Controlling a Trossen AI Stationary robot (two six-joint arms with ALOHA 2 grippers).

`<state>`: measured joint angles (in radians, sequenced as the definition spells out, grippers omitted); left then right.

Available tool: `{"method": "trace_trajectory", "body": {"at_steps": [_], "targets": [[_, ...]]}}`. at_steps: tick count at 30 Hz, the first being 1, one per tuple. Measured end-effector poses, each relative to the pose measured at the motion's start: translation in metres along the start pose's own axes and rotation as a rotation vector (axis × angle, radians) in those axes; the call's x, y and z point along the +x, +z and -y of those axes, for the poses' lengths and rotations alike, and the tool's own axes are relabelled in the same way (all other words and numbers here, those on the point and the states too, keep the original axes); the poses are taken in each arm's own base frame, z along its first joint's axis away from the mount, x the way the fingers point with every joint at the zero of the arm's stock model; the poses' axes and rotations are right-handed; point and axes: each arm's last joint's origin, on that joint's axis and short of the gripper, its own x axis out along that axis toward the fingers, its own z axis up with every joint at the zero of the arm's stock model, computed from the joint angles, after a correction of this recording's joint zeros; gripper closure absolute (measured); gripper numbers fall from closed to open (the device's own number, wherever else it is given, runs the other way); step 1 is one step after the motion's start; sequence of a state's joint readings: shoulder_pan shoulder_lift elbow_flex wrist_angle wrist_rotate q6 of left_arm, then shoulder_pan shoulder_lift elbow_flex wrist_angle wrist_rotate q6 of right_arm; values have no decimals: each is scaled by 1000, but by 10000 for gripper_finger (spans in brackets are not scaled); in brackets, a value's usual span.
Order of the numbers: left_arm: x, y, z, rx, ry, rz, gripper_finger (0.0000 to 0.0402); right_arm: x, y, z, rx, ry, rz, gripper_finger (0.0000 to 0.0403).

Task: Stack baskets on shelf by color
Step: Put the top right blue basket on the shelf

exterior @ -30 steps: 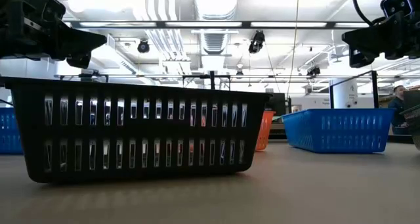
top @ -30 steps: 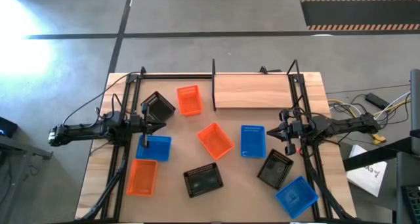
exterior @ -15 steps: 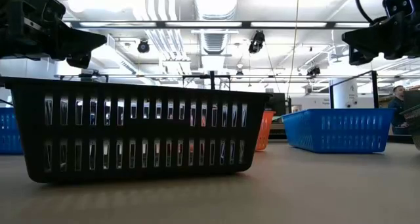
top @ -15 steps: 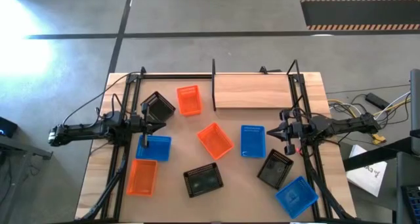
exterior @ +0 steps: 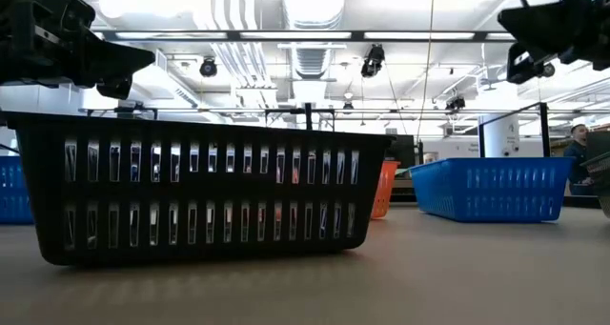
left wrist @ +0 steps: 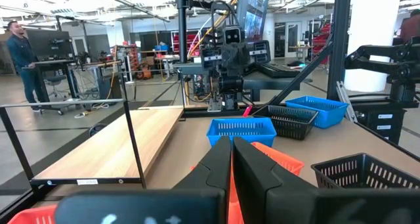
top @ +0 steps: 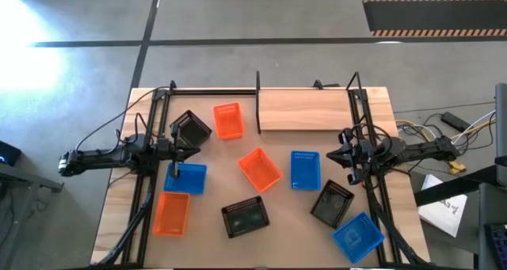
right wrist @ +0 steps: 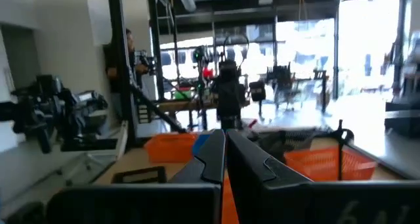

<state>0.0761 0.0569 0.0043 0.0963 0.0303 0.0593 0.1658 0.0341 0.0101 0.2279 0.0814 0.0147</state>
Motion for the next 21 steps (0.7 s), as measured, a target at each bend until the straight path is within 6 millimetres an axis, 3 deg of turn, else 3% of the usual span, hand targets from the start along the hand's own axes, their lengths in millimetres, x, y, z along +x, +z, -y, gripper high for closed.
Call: {"method": "trace_trajectory", "body": {"at_steps": [3,8,11,17,21], "targets": [[0,0,0,0,0,0,402,0,0,0,-86,1,3,394],[0,0,0,0,0,0,402,0,7,1,6,-18,74,394],[0,0,0,0,0,0,402,2,8,4,67,-127,84,394],[0,0,0,0,0,0,402,17,8,6,109,-250,-51,394],[0,0,0,0,0,0,402,42,3,6,48,-338,-325,393]]}}
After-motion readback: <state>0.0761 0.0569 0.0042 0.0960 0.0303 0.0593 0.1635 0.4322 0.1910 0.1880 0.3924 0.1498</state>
